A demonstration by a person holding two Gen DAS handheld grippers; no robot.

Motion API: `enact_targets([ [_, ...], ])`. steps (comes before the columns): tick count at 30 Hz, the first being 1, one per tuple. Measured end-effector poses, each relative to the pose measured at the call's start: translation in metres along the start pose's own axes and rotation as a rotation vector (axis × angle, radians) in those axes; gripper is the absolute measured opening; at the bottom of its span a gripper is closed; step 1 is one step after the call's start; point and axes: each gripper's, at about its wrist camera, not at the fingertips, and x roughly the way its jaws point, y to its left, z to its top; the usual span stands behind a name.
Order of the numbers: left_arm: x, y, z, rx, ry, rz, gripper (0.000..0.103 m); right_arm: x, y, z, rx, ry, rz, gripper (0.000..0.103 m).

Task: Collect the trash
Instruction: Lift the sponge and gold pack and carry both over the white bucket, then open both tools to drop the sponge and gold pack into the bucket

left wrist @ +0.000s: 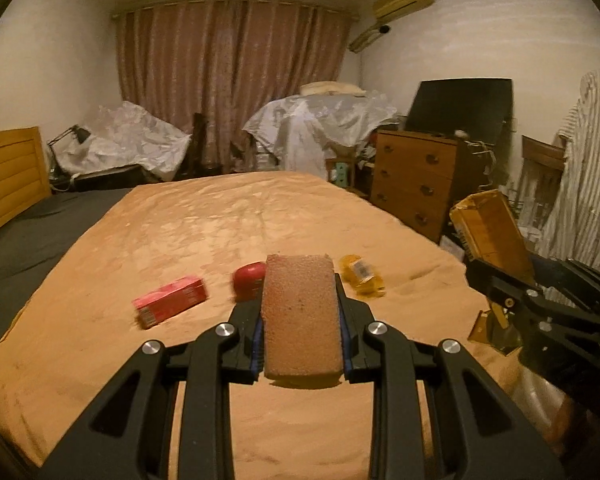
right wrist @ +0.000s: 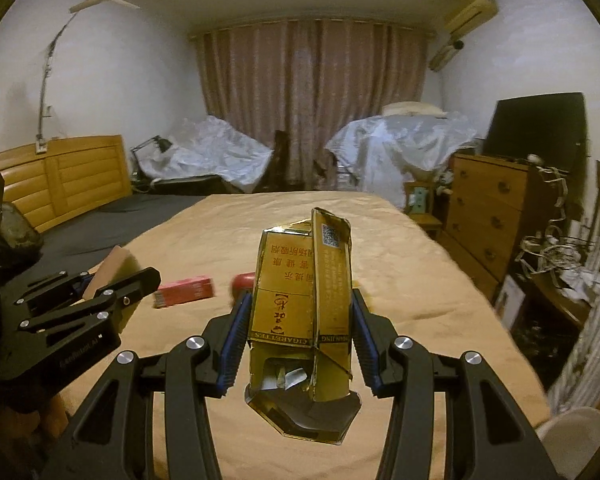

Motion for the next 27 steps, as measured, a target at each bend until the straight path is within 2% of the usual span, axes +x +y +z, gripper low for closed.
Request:
enact_targets([
  [7,0.011,-0.072,0.016,0.045,-0.001,-0.149,0.026,-0.057,-0.086,0.002,0.043,0.011,-0.143,0.05],
  [14,0.024,-0.175,0.02,0.118,0.04,-0.344,0.026,-0.127,-0.197,-0.017,0.101,0.083,-0.31,0.05],
  [16,0.027,-0.201,0.016,0.137,0.062,-0.395,0.026,-0.149,-0.231,-0.027,0.123,0.12,-0.361,0.05],
  [20,0.036,-0.258,0.003,0.18,0.128,-0.498,0.026,-0.176,-0.29,-0.047,0.165,0.219,-0.401,0.05],
  [24,0.046,-0.308,-0.016,0.221,0.225,-0.59,0.026,-0.188,-0.348,-0.072,0.233,0.363,-0.402,0.05],
  [27,0.056,-0.333,-0.033,0.253,0.302,-0.626,0.026,-0.19,-0.375,-0.091,0.258,0.44,-0.41,0.05],
])
